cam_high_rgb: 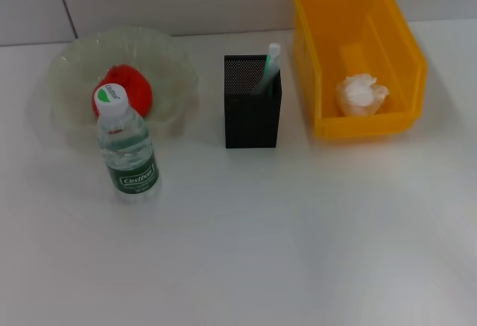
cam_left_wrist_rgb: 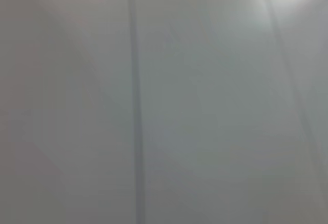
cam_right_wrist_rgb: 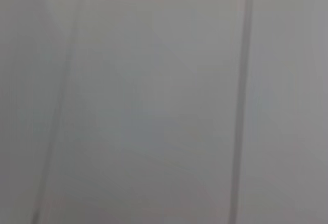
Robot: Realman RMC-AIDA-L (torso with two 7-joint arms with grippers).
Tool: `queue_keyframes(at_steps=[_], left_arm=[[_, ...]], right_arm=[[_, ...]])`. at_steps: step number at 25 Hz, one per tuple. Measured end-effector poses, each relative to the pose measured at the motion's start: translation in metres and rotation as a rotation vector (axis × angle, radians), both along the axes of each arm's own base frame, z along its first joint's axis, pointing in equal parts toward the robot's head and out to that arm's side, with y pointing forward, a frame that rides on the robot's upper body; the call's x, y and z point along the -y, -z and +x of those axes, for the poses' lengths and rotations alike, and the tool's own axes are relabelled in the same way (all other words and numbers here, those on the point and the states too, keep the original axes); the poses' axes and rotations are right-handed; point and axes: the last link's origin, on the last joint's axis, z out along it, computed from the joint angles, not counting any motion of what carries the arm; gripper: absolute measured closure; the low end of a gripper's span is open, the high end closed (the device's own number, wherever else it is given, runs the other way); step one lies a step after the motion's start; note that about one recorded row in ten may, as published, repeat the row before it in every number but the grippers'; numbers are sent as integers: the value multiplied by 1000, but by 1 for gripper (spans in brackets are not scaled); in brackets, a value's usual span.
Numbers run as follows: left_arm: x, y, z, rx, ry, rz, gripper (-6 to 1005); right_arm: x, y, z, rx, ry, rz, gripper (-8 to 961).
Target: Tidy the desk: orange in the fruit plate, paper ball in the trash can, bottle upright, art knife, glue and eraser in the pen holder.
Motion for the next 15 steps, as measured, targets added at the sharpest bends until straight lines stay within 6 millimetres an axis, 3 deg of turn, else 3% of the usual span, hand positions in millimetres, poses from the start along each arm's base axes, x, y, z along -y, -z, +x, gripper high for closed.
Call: queue_keyframes(at_steps=[2, 3, 4, 6, 9, 15], left_arm=[[-8, 13, 13, -66, 63, -119, 137], [-8, 13, 13, -66, 63, -119, 137], [-10, 21, 22, -119, 104, -211, 137], [-11, 26, 25, -143, 121, -257, 137], [-9, 47, 38, -238, 180, -469, 137], [-4, 64, 48, -294, 223, -651, 137]], right_arm=[[-7, 20, -13, 56, -14, -148, 430], [-7, 20, -13, 56, -14, -148, 430], [-11, 35, -21, 100, -22, -250, 430], [-12, 43, -26, 123, -26, -304, 430], [-14, 75, -43, 183, -44, -503, 429], [-6, 107, -60, 240, -83, -671, 430]])
